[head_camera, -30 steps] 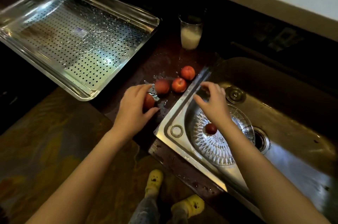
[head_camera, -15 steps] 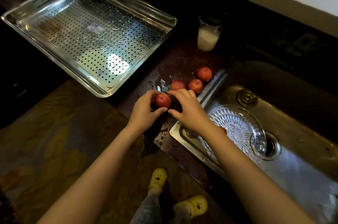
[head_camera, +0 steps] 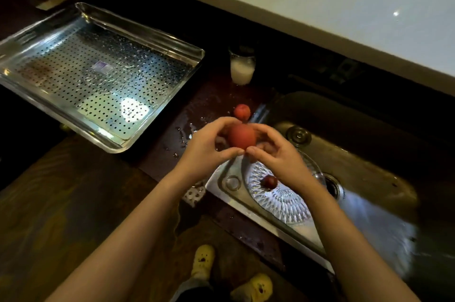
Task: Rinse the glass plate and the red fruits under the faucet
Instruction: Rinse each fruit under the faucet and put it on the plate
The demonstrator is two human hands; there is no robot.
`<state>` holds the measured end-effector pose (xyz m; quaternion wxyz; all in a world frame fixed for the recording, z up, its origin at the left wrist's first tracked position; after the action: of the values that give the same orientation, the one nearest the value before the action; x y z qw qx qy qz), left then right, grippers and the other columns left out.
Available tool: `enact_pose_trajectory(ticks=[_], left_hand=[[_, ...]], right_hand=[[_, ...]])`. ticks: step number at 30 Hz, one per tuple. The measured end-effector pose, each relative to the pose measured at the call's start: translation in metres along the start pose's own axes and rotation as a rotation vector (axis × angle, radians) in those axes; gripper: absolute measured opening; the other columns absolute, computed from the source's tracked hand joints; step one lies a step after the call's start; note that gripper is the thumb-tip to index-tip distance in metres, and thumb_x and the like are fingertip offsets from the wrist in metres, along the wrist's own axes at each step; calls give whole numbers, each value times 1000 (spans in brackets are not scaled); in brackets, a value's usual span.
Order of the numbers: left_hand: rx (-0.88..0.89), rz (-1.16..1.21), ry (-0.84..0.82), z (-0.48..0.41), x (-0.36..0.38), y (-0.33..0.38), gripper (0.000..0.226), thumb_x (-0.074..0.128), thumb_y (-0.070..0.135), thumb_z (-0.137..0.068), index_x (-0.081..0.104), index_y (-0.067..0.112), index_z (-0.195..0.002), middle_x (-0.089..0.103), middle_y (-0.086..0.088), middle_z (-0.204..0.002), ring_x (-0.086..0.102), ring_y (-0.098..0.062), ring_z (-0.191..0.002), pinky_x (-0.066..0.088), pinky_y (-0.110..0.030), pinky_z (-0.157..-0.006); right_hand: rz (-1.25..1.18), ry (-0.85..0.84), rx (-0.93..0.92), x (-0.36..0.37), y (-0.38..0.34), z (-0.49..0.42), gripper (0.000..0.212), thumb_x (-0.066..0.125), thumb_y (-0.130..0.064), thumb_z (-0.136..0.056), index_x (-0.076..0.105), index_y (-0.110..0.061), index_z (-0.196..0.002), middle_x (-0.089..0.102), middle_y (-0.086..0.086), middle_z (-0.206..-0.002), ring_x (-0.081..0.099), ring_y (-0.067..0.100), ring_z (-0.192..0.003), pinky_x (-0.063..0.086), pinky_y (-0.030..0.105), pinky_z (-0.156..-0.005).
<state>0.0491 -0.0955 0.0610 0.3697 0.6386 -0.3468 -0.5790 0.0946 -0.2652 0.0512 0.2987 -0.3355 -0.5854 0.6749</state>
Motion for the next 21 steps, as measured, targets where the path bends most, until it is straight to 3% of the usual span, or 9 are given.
enact_pose_trajectory(ticks=[3,8,13,16,19,21], left_hand=[[82,51,-92,-14,29,36,51,77,15,-70,54,31,-113,58,17,-107,58,-3,-101,49,-18,-87],[200,100,-288,-37,90,90,53,75,13,-73,54,22,-121,59,6,-117,59,-7,-107,50,-21,-89],[178,222,-593,-53,175,129,50,68,5,-80,51,14,-127,59,-6,-122,59,-15,-110,48,-21,-94],[204,190,-690,-52,240,146,50,66,2,-81,51,11,-128,58,-13,-125,58,-18,-112,46,-20,-95],[269,132,-757,-41,299,161,49,67,3,-80,52,11,-127,59,-11,-125,59,-22,-110,47,-22,-92],[343,71,-775,-33,330,170,49,68,8,-80,54,13,-126,59,-9,-124,59,-22,-107,47,-25,-90]], right_hand=[[-71,115,-8,-32,-10,28,42,63,-11,-85,51,-27,-122,61,-5,-116,65,1,-99,52,15,-78],[-102,355,-37,-90,-16,83,43,65,-20,-83,54,-26,-125,60,-4,-119,63,3,-103,53,15,-76],[-205,641,15,-147,13,147,37,63,-17,-85,57,-31,-118,62,2,-120,63,15,-109,54,30,-86],[-310,819,46,-173,33,182,27,53,-15,-93,56,-27,-116,64,-1,-113,68,9,-97,55,19,-71],[-262,1060,158,-194,50,208,11,48,-33,-95,57,-35,-100,64,-4,-102,68,5,-80,53,15,-57],[-203,1192,228,-208,61,221,13,45,-41,-95,54,-32,-96,64,-2,-95,63,1,-68,51,14,-51]])
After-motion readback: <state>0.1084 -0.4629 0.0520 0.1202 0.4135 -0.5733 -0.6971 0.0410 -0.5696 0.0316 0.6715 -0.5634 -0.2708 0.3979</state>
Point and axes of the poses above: each hand's wrist, its own z-axis away from the middle knuckle, its own x-axis out of the palm, y = z × x, the point moved 1 cm from there along -z, towards the middle knuckle
